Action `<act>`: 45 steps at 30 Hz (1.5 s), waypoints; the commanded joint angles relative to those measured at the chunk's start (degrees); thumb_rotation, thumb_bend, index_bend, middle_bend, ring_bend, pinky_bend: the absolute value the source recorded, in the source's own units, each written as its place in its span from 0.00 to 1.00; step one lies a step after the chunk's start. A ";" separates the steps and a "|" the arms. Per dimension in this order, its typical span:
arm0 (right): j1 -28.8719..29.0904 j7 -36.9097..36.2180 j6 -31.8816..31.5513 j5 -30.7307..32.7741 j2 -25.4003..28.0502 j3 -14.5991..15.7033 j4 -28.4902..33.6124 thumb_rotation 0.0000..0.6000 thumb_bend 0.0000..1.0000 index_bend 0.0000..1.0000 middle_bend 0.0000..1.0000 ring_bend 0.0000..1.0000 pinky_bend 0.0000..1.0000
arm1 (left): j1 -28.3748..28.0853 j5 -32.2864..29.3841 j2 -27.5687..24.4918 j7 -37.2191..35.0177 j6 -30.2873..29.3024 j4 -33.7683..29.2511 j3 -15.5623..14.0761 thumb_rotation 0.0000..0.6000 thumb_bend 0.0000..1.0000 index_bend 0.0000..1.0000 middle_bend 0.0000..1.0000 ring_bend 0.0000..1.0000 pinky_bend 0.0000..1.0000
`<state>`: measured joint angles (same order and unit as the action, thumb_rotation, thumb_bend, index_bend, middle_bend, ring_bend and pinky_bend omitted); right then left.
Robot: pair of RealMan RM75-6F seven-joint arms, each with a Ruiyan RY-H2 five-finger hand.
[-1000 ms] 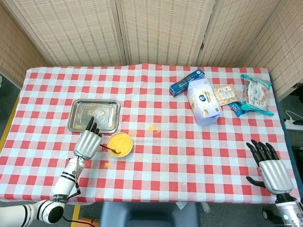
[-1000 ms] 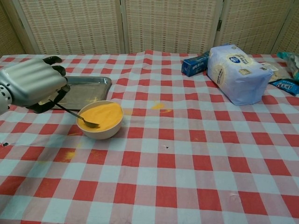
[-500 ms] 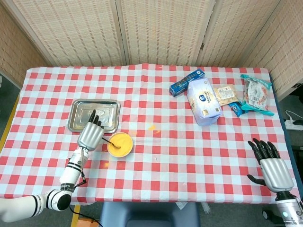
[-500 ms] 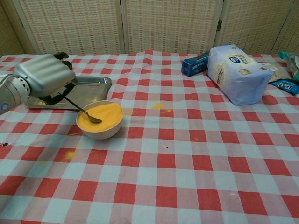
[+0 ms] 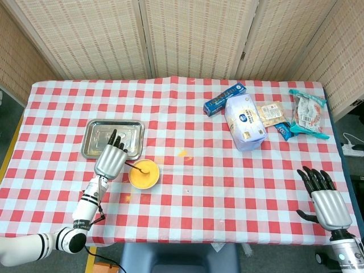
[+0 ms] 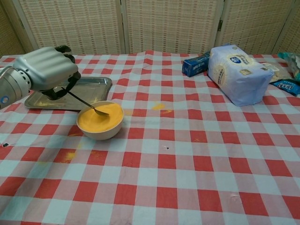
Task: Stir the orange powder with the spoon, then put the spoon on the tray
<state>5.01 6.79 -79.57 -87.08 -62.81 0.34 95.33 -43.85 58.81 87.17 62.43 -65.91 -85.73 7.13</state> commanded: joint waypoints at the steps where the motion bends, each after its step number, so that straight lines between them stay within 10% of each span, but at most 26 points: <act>1: 0.01 -0.07 0.05 -0.07 0.02 0.06 -0.04 1.00 0.04 0.00 0.00 0.00 0.00 | 0.03 -0.69 -1.11 2.00 -0.58 -1.90 -0.76 1.00 0.77 0.83 0.38 0.15 0.05; 11: 0.14 -0.14 0.25 -0.69 0.06 0.38 0.15 1.00 0.04 0.00 0.00 0.00 0.00 | -3.15 -7.83 -5.69 13.67 -0.76 -10.29 -0.80 1.00 0.77 0.83 0.38 0.15 0.05; 21: 0.21 -0.46 0.53 -0.68 0.21 0.50 0.06 1.00 0.04 0.00 0.00 0.00 0.00 | -9.37 -32.02 -9.15 21.05 1.36 -16.30 2.22 1.00 0.78 0.83 0.38 0.16 0.04; 30: 0.22 -0.36 0.55 -0.32 0.20 0.34 0.04 1.00 0.04 0.00 0.00 0.00 0.00 | -13.83 -41.56 -11.80 20.12 2.79 -18.74 3.50 1.00 0.79 0.83 0.38 0.16 0.04; 45: 0.19 -0.04 0.54 -0.51 0.12 0.51 0.14 1.00 0.04 0.00 0.00 0.00 0.00 | -13.95 -32.83 -14.71 4.65 6.41 -16.95 0.66 1.00 0.79 0.83 0.39 0.16 0.04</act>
<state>5.20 6.76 -79.03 -87.60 -62.69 0.85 95.47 -58.93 21.56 72.30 71.17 -59.53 -104.44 8.43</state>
